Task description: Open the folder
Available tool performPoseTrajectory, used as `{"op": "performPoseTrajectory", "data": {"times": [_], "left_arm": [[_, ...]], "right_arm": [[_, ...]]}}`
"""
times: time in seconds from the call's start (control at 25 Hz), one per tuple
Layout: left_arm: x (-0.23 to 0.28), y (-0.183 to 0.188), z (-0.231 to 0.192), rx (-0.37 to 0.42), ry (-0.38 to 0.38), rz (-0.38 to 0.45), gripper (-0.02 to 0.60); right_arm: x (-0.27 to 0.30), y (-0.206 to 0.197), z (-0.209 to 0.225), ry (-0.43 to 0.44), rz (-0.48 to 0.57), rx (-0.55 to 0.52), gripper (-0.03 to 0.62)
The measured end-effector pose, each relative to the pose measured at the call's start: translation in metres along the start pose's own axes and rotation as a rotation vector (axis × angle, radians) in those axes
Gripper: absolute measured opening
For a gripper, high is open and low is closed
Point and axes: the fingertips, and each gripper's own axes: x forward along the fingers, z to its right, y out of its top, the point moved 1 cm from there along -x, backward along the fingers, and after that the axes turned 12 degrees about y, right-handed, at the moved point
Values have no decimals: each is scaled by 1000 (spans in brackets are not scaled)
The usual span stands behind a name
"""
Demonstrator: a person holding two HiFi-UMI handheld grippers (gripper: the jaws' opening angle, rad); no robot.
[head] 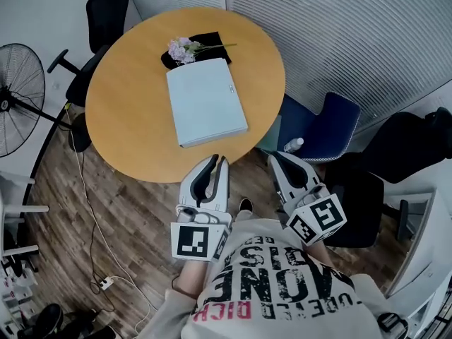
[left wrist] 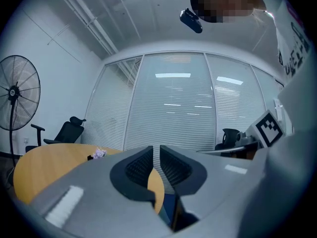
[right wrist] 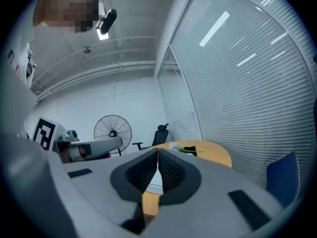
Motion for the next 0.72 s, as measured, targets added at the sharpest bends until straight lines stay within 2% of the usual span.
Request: {"op": "performPoseTrajectory", "data": {"times": [0.32, 0.72], "left_arm": [[4, 0, 5, 20, 68, 12, 54], [9, -1, 8, 27, 75, 7, 54]], "right_arm": [[-6, 1, 21, 35, 2, 6, 12], [-6, -2, 29, 48, 5, 28, 12]]}}
